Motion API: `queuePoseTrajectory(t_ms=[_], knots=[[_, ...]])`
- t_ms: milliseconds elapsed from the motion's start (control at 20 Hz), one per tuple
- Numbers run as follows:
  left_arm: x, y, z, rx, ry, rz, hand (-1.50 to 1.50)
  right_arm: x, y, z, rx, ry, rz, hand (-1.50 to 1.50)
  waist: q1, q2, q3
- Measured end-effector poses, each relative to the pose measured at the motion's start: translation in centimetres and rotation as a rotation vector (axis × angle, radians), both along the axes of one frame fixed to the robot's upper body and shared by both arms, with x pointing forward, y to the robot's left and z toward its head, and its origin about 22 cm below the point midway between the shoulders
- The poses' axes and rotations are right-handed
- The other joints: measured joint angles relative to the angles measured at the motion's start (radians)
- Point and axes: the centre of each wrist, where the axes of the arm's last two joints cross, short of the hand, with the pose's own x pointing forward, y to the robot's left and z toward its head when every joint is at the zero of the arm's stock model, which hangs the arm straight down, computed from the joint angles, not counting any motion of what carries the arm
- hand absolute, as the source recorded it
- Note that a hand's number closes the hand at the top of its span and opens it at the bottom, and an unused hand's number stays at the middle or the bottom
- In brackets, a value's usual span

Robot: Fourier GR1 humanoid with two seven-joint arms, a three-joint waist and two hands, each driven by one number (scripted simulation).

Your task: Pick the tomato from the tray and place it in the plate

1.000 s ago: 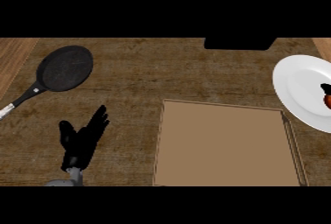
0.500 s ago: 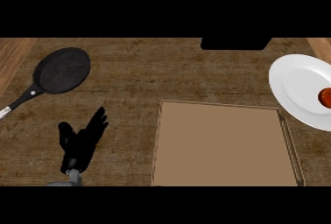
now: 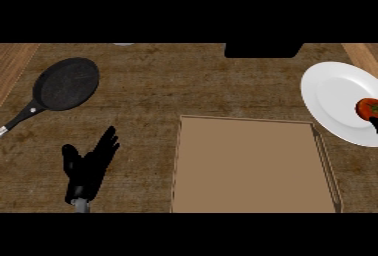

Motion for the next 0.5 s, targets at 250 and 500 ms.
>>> queuePoseTrajectory(t_ms=[250,500], knots=[[0.0,0.3,0.3,0.003,0.003,0.001,0.00,-2.8,2.4,-2.3,0.007,0.041,0.063,-1.50,-0.003,-0.001,-0.001],[0.1,-0.2,0.4,0.001,0.011,-0.004,0.00,-5.4,5.5,-3.3,-0.004,0.104,0.092,-1.50,-0.004,-0.001,-0.002]])
